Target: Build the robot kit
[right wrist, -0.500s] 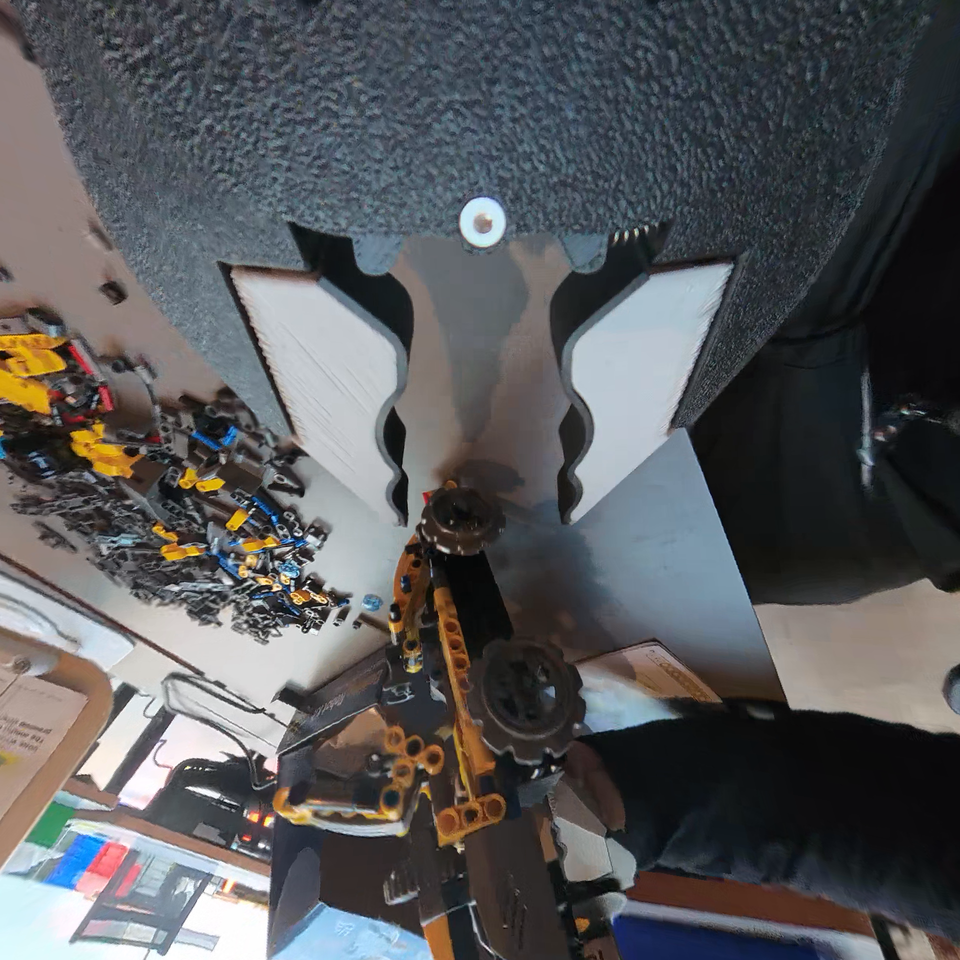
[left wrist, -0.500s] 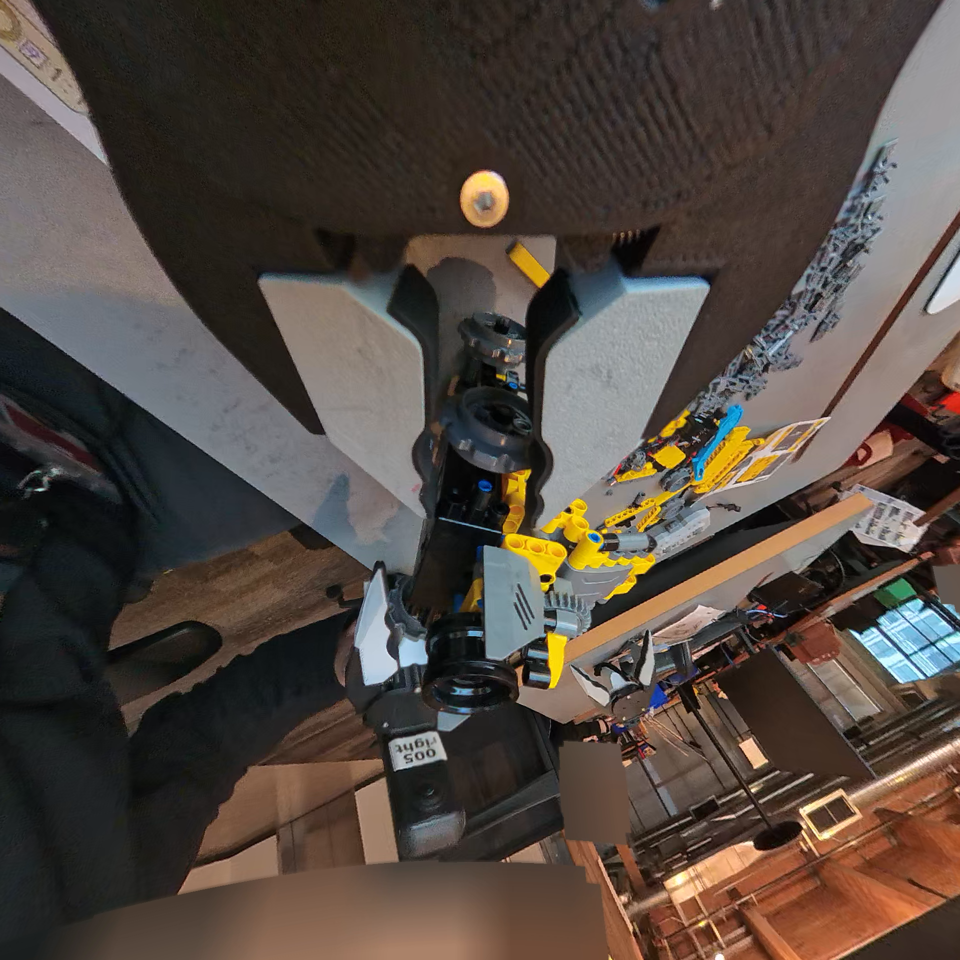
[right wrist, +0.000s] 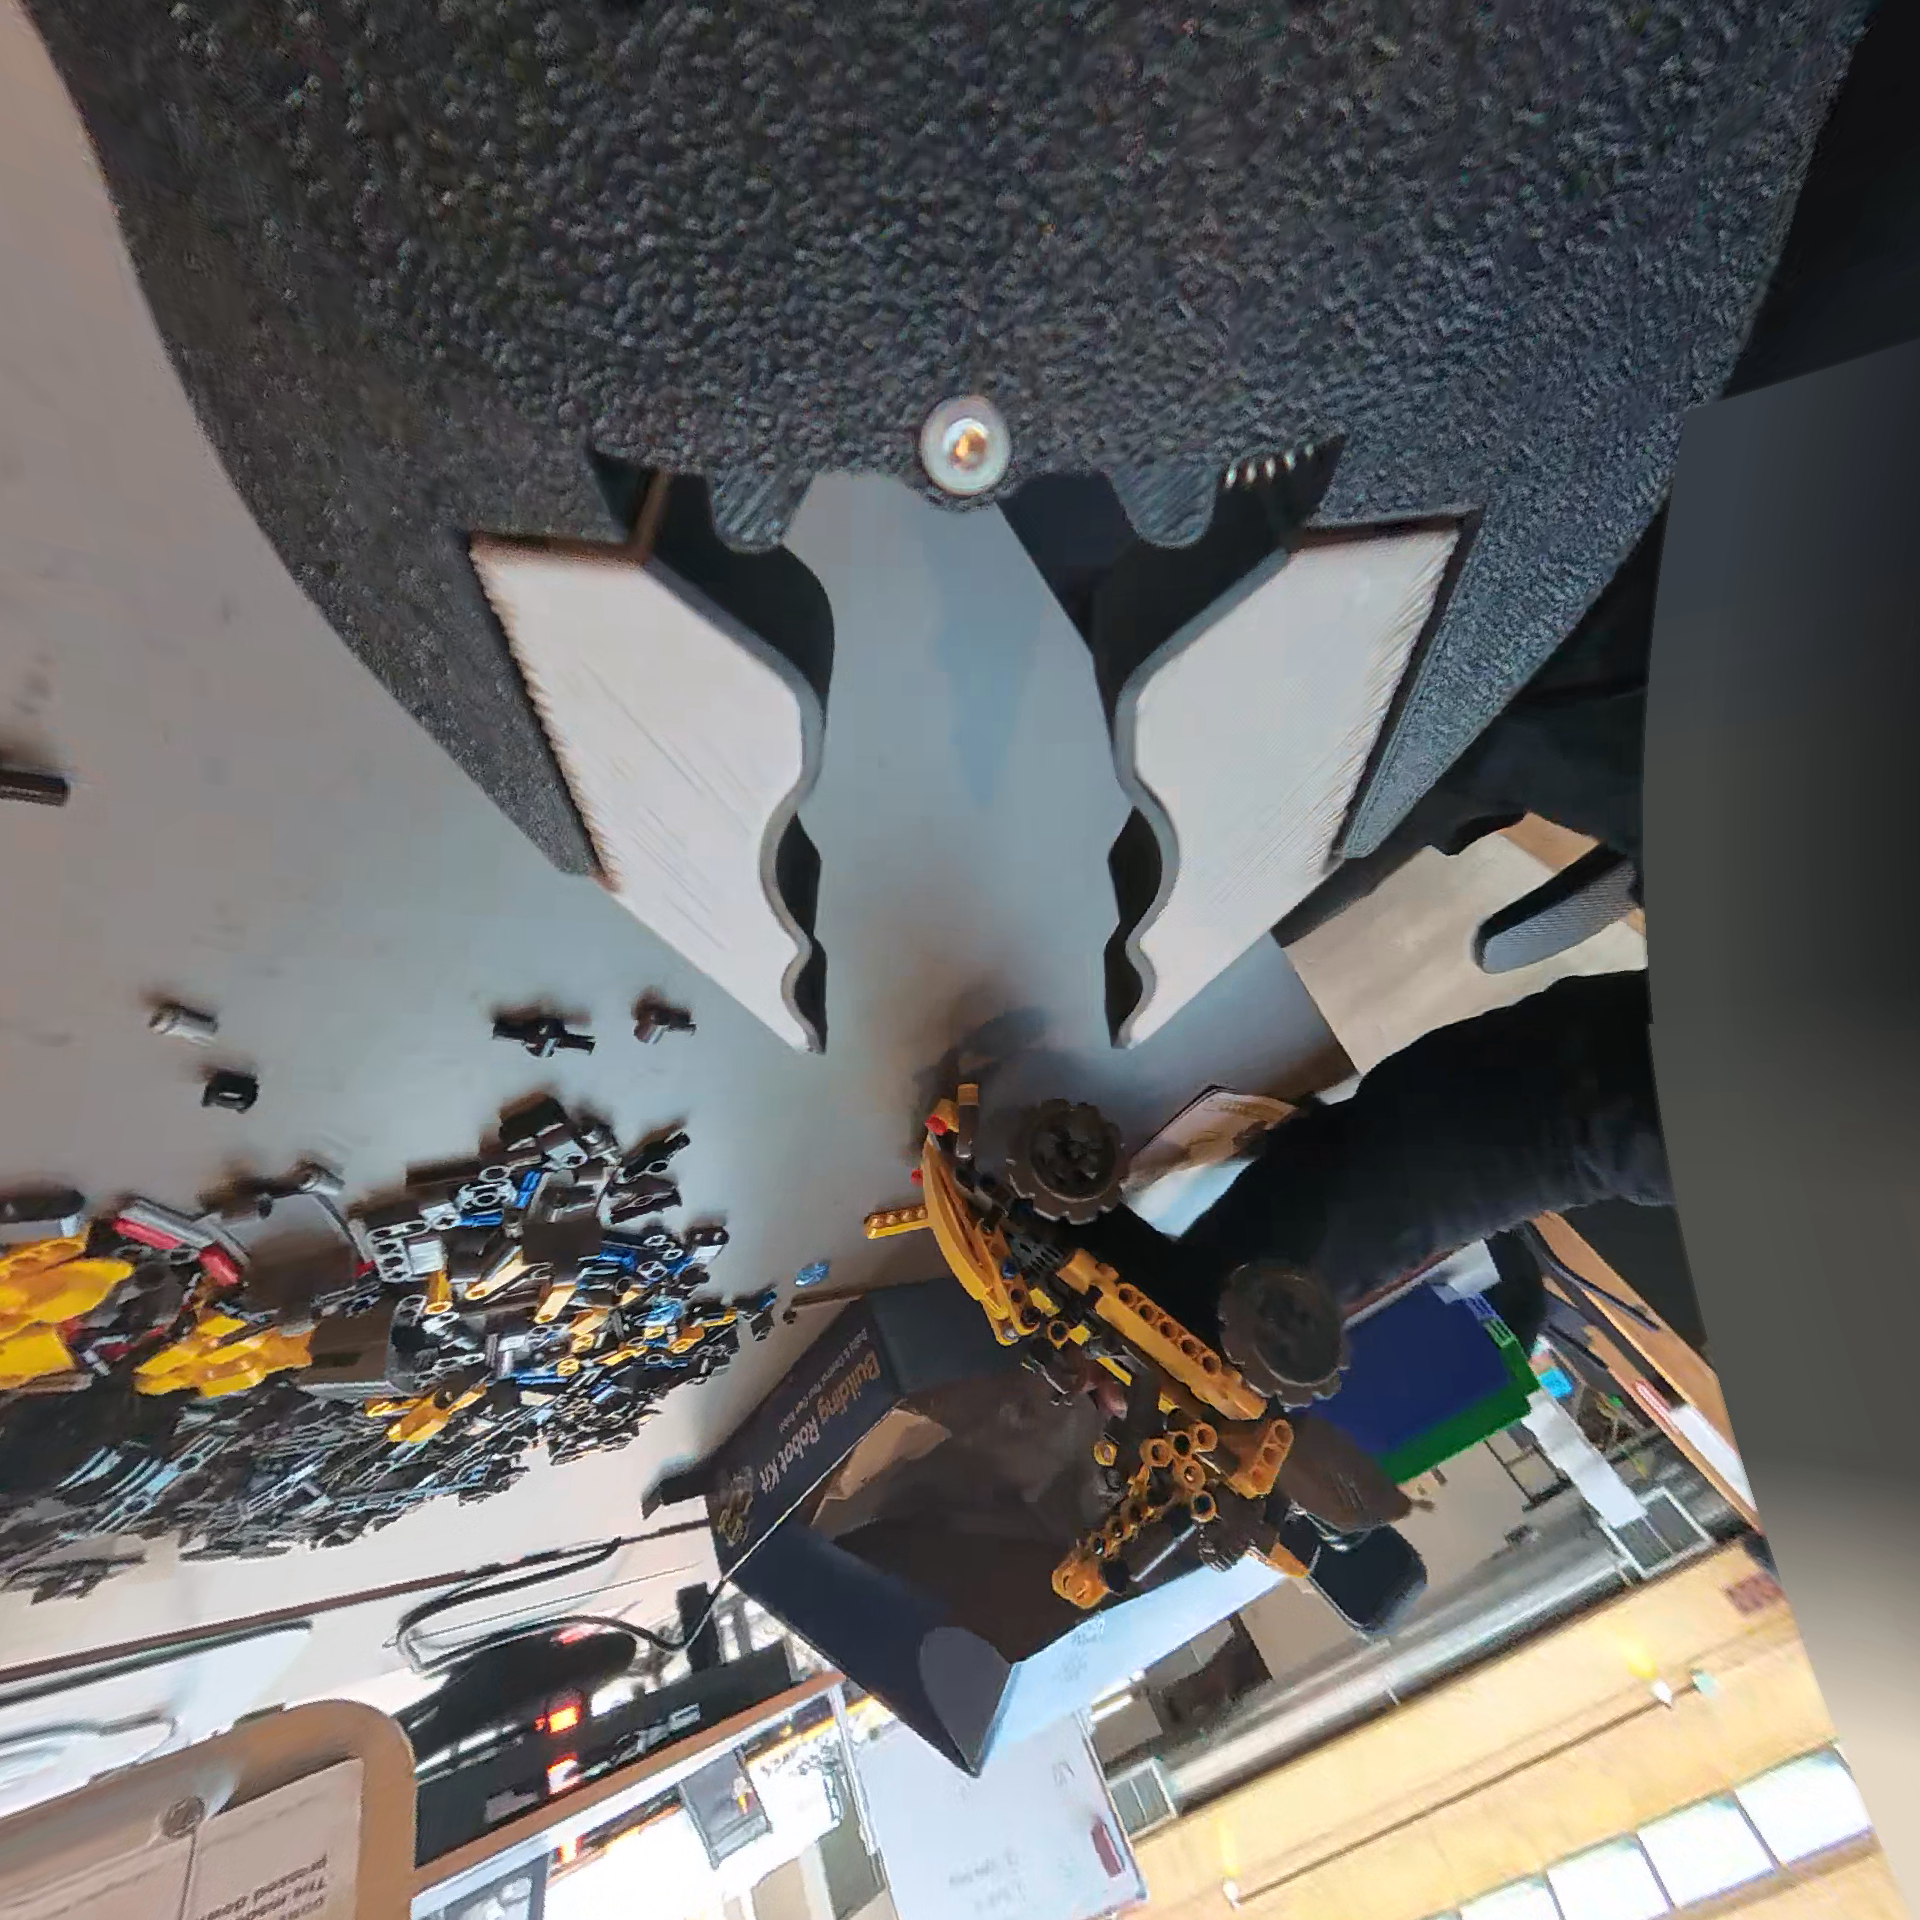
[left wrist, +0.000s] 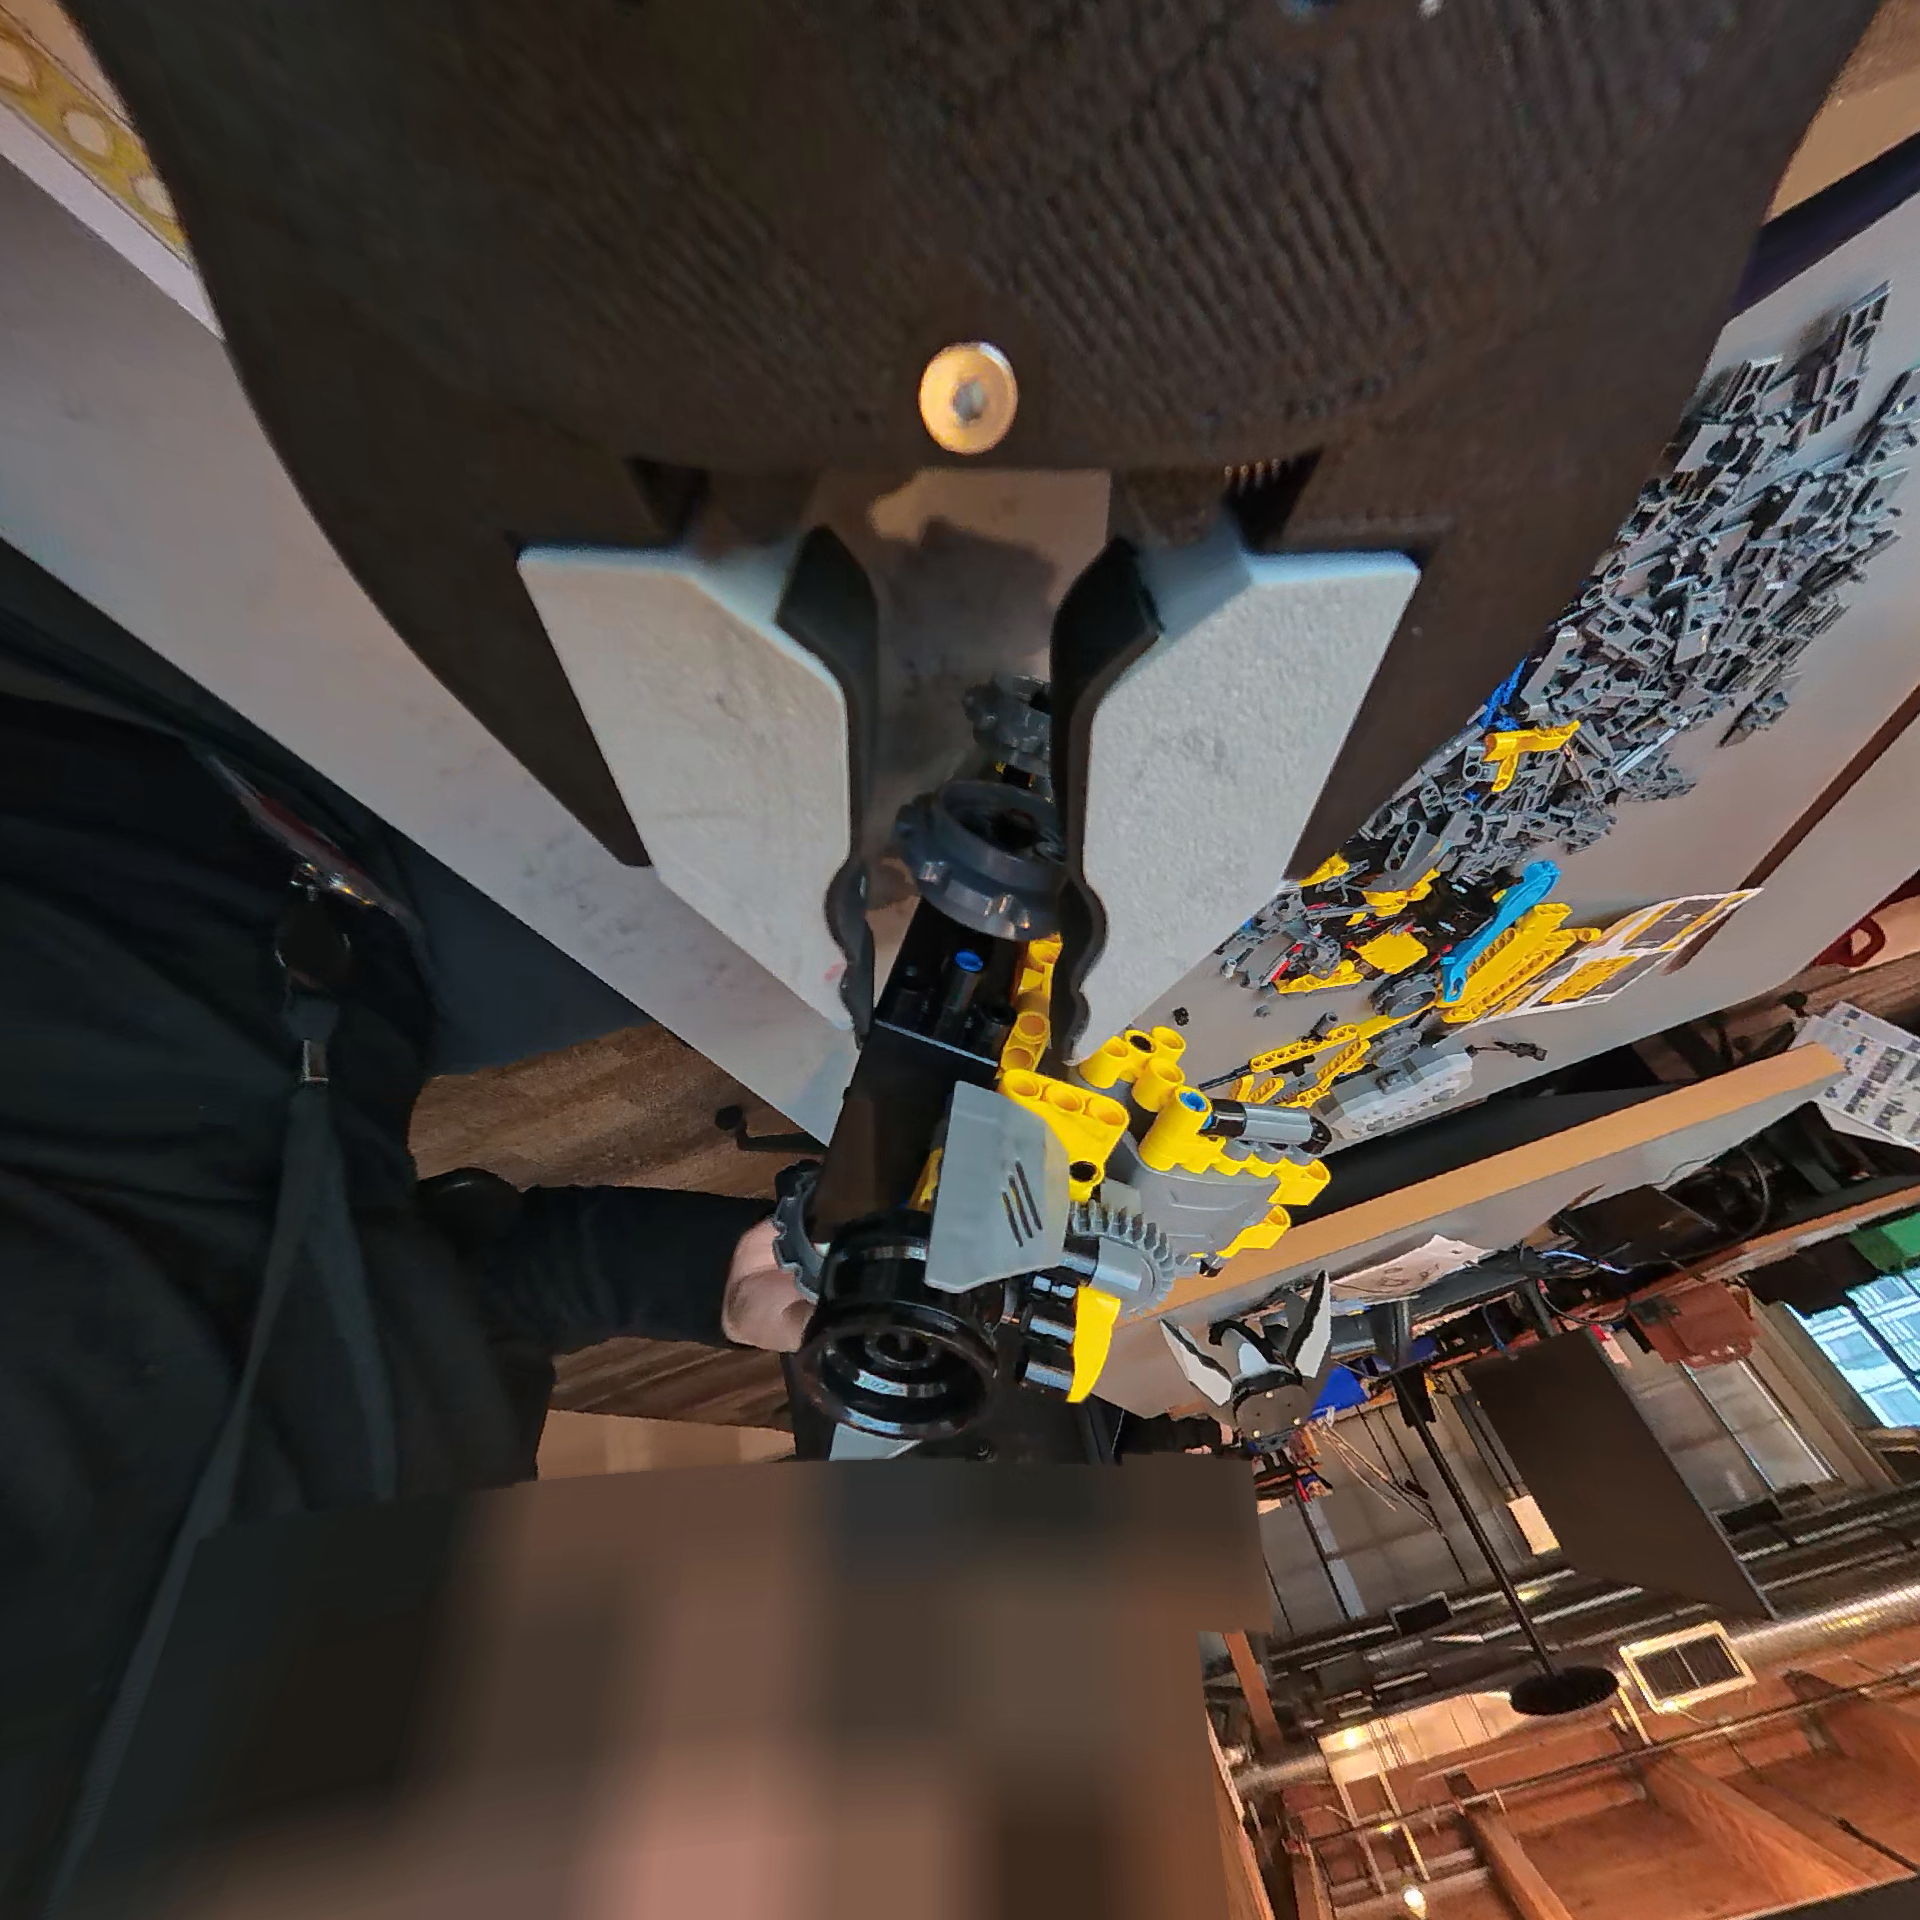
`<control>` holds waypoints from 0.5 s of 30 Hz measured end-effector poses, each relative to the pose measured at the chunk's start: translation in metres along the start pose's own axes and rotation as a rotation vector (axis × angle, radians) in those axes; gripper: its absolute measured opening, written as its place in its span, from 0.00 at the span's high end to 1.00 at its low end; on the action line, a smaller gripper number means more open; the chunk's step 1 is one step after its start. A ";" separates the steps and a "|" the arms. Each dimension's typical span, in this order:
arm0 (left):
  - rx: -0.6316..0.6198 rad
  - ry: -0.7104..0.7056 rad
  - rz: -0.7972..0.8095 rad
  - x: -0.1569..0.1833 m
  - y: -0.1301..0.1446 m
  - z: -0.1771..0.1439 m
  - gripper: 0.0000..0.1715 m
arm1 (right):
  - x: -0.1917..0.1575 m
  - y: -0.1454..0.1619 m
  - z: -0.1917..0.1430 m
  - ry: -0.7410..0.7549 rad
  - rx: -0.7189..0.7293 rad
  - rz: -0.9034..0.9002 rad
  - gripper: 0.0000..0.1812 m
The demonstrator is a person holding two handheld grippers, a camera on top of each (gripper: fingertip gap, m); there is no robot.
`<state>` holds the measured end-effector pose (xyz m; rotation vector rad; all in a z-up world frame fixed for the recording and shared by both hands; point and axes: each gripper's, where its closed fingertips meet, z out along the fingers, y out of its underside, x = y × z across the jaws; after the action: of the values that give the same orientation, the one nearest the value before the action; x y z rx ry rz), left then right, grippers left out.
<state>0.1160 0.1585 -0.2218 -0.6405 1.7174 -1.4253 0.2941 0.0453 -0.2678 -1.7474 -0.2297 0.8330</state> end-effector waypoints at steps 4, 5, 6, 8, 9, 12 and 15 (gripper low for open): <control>-0.019 0.024 0.041 0.004 -0.002 0.008 0.82 | -0.021 -0.001 0.003 -0.107 0.004 0.063 0.72; -0.030 0.031 0.058 0.006 -0.002 0.012 0.82 | -0.028 -0.003 0.006 -0.122 0.003 0.072 0.72; -0.044 0.038 0.078 0.010 -0.002 0.017 0.82 | -0.037 -0.005 0.011 -0.148 0.003 0.079 0.72; -0.077 0.043 0.121 0.017 -0.003 0.027 0.82 | -0.061 -0.009 0.021 -0.214 -0.001 0.101 0.72; -0.092 0.031 0.140 0.019 -0.003 0.031 0.82 | -0.073 -0.010 0.026 -0.239 -0.006 0.109 0.72; -0.155 -0.020 0.221 0.031 -0.001 0.035 0.82 | -0.096 -0.004 0.044 -0.227 -0.045 0.073 0.72; -0.208 -0.086 0.301 0.045 0.003 0.039 0.82 | -0.110 -0.008 0.055 -0.202 -0.073 0.037 0.70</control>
<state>0.1230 0.1016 -0.2378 -0.5178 1.8194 -1.0071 0.1803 0.0304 -0.2216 -1.7396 -0.3668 1.0406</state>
